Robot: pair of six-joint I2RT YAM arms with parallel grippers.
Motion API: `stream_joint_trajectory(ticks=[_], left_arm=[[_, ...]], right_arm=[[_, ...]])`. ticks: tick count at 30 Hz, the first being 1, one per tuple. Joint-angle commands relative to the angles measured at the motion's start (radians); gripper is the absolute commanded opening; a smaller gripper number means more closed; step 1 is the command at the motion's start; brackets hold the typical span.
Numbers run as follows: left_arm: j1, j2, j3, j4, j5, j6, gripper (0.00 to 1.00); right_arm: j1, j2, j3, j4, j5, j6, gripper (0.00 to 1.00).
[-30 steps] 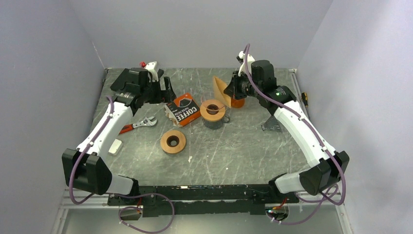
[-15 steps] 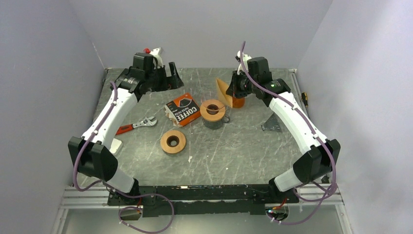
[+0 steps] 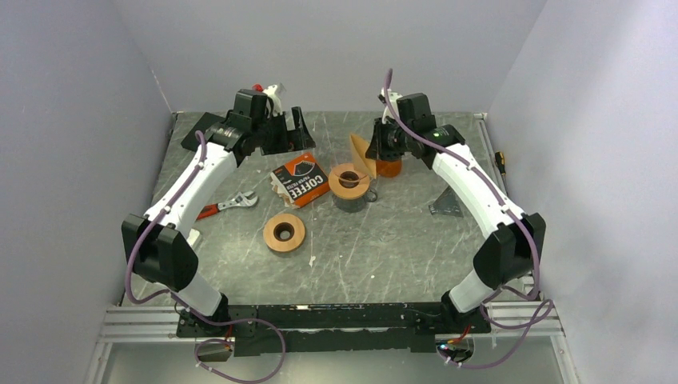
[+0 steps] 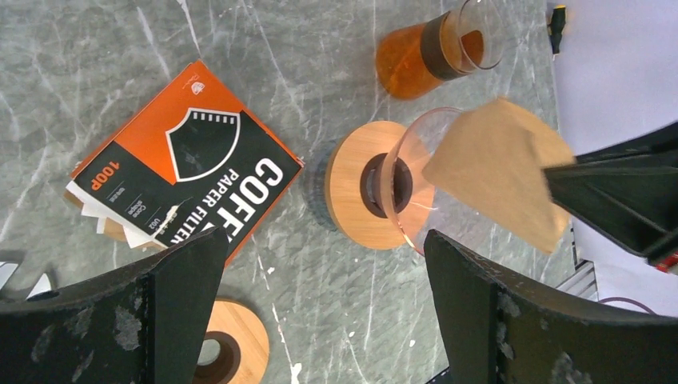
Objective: Place the coffee filter in the dripper
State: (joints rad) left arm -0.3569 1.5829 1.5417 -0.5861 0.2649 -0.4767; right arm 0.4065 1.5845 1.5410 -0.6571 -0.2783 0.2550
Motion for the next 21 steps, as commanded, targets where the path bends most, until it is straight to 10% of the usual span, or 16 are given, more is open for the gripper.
stream_joint_trajectory(ticks=[1,8,21], left_arm=[[-0.021,0.000,0.002,0.059,0.045,-0.042,1.00],[-0.071,0.043,0.027,0.065,0.057,-0.053,0.99],[-0.113,0.113,0.061,0.101,0.108,-0.068,1.00]], right_arm=[[0.023,0.037,0.055,0.020,0.038,0.003,0.14],[0.032,0.052,0.054,0.039,0.062,0.000,0.49],[0.032,0.025,0.032,0.059,0.085,-0.006,0.58]])
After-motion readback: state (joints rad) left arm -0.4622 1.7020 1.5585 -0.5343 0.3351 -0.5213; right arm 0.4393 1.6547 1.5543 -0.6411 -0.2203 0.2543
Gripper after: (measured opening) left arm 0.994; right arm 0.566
